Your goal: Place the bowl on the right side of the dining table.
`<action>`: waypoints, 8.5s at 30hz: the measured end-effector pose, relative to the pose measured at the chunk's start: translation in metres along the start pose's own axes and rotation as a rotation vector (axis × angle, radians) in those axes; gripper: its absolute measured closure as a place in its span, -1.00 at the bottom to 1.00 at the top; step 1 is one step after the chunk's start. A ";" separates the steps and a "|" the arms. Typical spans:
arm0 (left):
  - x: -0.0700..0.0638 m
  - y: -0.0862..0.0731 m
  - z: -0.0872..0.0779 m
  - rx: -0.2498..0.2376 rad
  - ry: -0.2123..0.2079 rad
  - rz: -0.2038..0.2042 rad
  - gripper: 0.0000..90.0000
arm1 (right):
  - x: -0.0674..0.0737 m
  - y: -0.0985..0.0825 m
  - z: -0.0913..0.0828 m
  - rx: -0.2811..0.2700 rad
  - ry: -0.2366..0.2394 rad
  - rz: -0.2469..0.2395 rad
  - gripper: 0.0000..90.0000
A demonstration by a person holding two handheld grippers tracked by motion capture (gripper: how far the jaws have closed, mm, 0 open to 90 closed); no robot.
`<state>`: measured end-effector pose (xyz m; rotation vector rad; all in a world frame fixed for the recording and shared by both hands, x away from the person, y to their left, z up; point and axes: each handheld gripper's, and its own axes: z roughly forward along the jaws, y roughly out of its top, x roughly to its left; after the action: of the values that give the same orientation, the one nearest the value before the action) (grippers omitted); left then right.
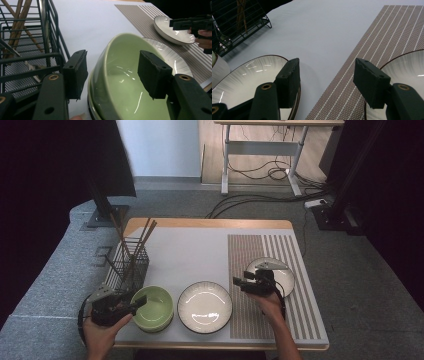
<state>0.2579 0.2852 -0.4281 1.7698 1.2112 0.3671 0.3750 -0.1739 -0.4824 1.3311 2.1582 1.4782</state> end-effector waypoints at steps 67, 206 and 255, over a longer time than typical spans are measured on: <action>-0.002 0.001 0.004 -0.014 0.142 0.119 0.86 | 0.032 0.009 0.003 -0.011 0.100 -0.030 -0.10; -0.055 0.047 0.021 -0.099 -0.075 0.215 0.45 | 0.125 0.059 0.051 0.254 0.241 -0.295 0.86; -0.021 0.016 0.023 -0.026 -0.043 0.142 0.26 | 0.015 0.036 0.002 0.158 0.092 -0.125 0.86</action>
<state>0.2726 0.2536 -0.4216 1.8367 1.0495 0.4236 0.3874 -0.1575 -0.4492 1.1708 2.4125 1.3727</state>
